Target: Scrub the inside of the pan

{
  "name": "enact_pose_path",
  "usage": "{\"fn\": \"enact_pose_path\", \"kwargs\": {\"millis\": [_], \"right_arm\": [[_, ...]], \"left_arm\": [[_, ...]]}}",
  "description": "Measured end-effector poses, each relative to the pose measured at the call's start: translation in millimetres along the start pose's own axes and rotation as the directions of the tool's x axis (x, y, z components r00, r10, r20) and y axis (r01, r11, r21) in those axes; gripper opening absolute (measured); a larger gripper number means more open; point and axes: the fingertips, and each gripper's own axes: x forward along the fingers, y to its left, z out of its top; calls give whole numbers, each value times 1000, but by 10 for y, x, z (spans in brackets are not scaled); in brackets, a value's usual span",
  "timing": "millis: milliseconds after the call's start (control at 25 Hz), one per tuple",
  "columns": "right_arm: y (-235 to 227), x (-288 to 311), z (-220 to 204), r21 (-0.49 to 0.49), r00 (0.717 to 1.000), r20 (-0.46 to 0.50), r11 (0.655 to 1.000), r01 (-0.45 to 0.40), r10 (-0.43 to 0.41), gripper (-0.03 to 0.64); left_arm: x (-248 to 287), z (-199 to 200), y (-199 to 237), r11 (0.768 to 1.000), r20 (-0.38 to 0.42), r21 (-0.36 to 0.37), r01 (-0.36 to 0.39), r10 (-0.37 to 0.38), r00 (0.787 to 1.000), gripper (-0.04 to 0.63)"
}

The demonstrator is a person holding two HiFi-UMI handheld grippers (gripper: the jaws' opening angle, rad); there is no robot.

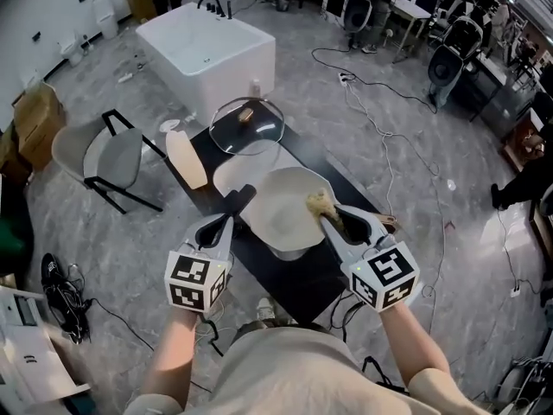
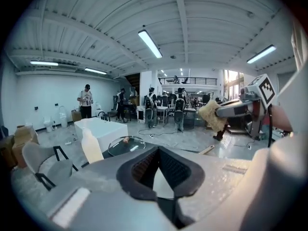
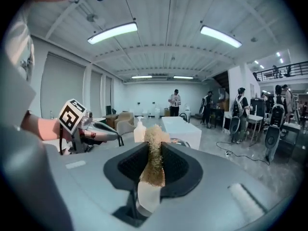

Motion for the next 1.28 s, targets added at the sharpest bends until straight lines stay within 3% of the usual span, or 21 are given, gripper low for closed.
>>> {"fn": "enact_pose_path", "kwargs": {"millis": [480, 760, 1120, 1280], "right_arm": [[32, -702, 775, 25, 963, 255, 996, 87, -90, 81], [81, -1031, 955, -13, 941, 310, 989, 150, -139, 75], [159, -1059, 919, -19, 942, 302, 987, 157, -144, 76], [164, -1079, 986, 38, 941, 313, 992, 120, -125, 77]], "left_arm": [[-640, 923, -143, 996, 205, 87, -12, -6, 979, 2], [-879, 1218, -360, 990, 309, 141, 12, -56, 950, 2], [-947, 1212, -471, 988, 304, 157, 17, -65, 950, 2], [-956, 1212, -505, 989, 308, 142, 40, -82, 948, 2]]}}
